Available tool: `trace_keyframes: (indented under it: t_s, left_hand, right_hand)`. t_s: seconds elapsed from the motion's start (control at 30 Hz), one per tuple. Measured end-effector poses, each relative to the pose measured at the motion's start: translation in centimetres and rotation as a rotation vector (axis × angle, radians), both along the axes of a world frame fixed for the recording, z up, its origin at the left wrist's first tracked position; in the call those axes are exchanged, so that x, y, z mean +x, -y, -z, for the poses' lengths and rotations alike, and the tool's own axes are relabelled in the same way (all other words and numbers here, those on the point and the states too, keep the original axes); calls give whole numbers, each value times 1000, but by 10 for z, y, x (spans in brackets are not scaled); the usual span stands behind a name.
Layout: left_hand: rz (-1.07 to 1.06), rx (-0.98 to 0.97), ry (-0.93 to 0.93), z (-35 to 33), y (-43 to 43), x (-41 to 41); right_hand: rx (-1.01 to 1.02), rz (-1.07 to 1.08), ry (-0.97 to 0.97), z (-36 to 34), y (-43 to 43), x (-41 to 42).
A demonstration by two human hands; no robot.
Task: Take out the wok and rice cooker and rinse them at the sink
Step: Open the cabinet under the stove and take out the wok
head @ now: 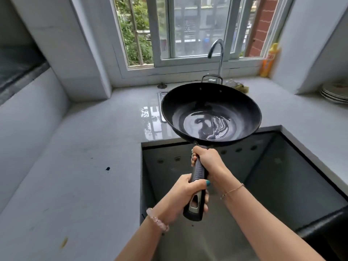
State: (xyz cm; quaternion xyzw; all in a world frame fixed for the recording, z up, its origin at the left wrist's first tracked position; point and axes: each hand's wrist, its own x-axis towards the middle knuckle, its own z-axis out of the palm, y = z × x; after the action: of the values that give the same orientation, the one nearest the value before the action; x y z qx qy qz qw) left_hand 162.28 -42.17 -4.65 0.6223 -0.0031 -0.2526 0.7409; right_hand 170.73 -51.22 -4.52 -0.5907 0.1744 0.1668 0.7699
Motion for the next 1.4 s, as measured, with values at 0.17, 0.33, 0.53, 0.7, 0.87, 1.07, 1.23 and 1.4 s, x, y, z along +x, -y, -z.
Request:
trace_keyframes:
  t_s: [0.17,0.33,0.53,0.7,0.87,1.07,1.23,1.4]
  left_hand:
    - [-149,32,-4,3,-40,32]
    - [-320,-2,-57,13,-76,74]
    - [-506,-32,-119,24,-109,148]
    - [-580,21,-147,27,-136,209]
    - [-605,36,-181,33,-161,253]
    - [-587,49,-179,45,-181,283]
    - [-549,52,-181,54,-194,298]
    - [-526,94,-186,64,-205,309]
  right_hand:
    - [10,-153,-8,8,-56,45]
    - [7,-302,-17,20,-110,96]
    - [-24,-435,-24,35,-165,176]
    - [-73,-514,-28,44,-199,238]
    - [-88,-542,-52,57,-229,284]
    - [-100,-551,-57,72,-249,315]
    - [-118,-532,-60,81,-257,330]
    - [-156,-511,-38,91,-265,340]
